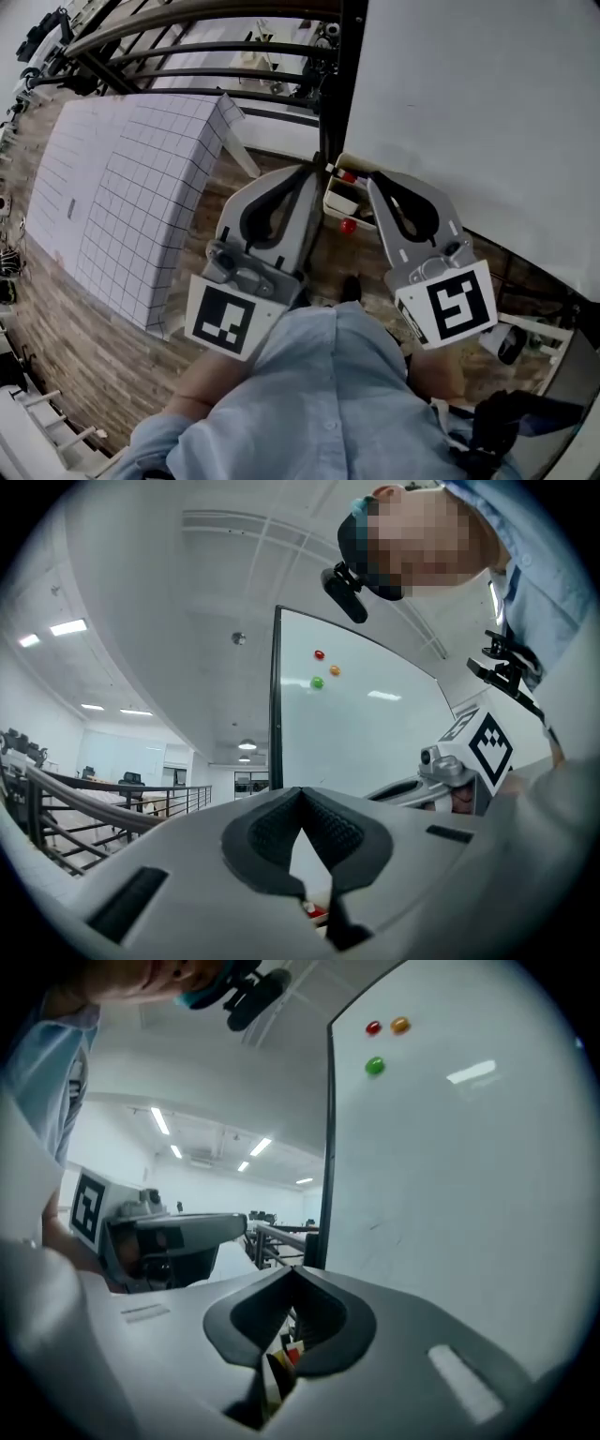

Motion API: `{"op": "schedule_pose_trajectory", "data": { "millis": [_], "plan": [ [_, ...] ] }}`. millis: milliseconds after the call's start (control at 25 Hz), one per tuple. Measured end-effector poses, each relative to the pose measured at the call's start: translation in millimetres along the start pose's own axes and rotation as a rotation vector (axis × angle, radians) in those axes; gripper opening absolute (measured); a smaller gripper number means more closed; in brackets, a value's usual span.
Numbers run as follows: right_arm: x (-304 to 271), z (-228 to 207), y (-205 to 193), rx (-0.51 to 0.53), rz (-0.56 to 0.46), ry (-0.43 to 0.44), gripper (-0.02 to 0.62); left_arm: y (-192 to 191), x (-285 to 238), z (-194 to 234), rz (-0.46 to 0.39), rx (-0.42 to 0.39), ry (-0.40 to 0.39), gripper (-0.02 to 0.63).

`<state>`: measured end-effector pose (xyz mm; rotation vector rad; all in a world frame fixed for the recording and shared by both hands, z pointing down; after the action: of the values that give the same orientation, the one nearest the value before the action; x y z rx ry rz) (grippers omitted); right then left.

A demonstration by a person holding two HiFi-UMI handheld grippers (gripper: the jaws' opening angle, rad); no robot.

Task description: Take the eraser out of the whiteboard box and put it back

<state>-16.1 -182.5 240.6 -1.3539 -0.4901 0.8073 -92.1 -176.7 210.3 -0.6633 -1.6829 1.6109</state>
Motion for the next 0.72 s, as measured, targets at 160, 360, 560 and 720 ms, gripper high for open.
{"op": "schedule_pose_trajectory", "data": {
  "millis": [160, 360, 560, 720],
  "plan": [
    [13.4, -12.5, 20.1, -0.022, -0.099, -0.034, 0.002, 7.0, -1.1, -8.9, -0.013, -0.041, -0.005, -0.002],
    [22.0, -18.5, 29.2, -0.023, -0.137, -0.047, 0.000, 10.5, -5.7, -18.7, -0.010, -0.061, -0.022, -0.002],
    [22.3, -14.9, 30.2, -0.023, -0.142, -0.031, 0.000, 12.0, -5.4, -21.3, -0.006, -0.066, -0.021, -0.002],
    [21.4, -16.4, 28.9, -0.035, -0.145, -0.026, 0.000, 8.5, -7.3, -20.8, 0.003, -0.061, -0.022, -0.002]
  ]
}}
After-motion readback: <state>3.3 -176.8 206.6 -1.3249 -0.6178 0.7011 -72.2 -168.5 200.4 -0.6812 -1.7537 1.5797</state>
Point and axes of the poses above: the fingertips, and each gripper's own axes: x backward along the fingers, z to its left, y out of its top, the point moved 1 cm from there along x, backward along the fingers, and after that the axes turned 5 degrees about x, right-handed, at the moved point
